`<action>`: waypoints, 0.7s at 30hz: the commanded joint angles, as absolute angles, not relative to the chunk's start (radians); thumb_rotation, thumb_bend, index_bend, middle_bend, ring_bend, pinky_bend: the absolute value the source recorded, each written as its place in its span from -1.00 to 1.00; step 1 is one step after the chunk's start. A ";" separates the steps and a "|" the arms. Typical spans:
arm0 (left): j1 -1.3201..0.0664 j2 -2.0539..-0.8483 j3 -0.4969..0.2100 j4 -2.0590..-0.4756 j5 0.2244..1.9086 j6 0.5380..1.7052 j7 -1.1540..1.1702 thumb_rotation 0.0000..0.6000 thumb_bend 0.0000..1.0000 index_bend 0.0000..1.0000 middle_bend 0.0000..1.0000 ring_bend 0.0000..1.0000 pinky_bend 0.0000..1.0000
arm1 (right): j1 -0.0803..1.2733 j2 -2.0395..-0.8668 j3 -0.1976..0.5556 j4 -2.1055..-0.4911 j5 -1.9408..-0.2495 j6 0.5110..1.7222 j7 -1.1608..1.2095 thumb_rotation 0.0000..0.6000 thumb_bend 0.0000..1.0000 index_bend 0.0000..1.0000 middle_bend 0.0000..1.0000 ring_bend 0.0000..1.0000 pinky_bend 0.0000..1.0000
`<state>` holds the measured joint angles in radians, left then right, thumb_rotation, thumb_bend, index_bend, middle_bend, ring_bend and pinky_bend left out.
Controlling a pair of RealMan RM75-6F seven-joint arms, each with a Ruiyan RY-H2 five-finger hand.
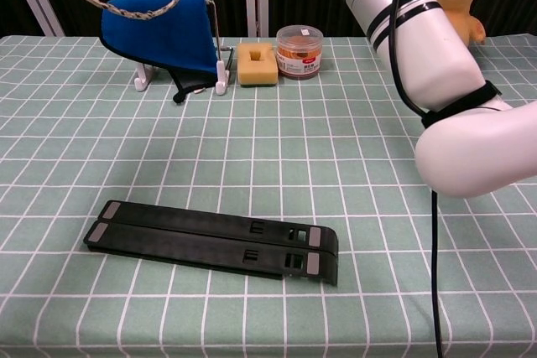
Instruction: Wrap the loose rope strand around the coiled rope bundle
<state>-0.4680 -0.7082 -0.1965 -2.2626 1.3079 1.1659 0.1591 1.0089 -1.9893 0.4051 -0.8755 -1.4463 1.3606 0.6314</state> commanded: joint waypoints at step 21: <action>-0.687 -0.753 -0.426 -2.356 1.224 1.244 0.373 1.00 -0.08 0.60 0.62 0.36 0.46 | 1.035 -2.053 0.416 -0.892 -1.398 1.277 0.685 1.00 0.33 0.79 0.41 0.25 0.69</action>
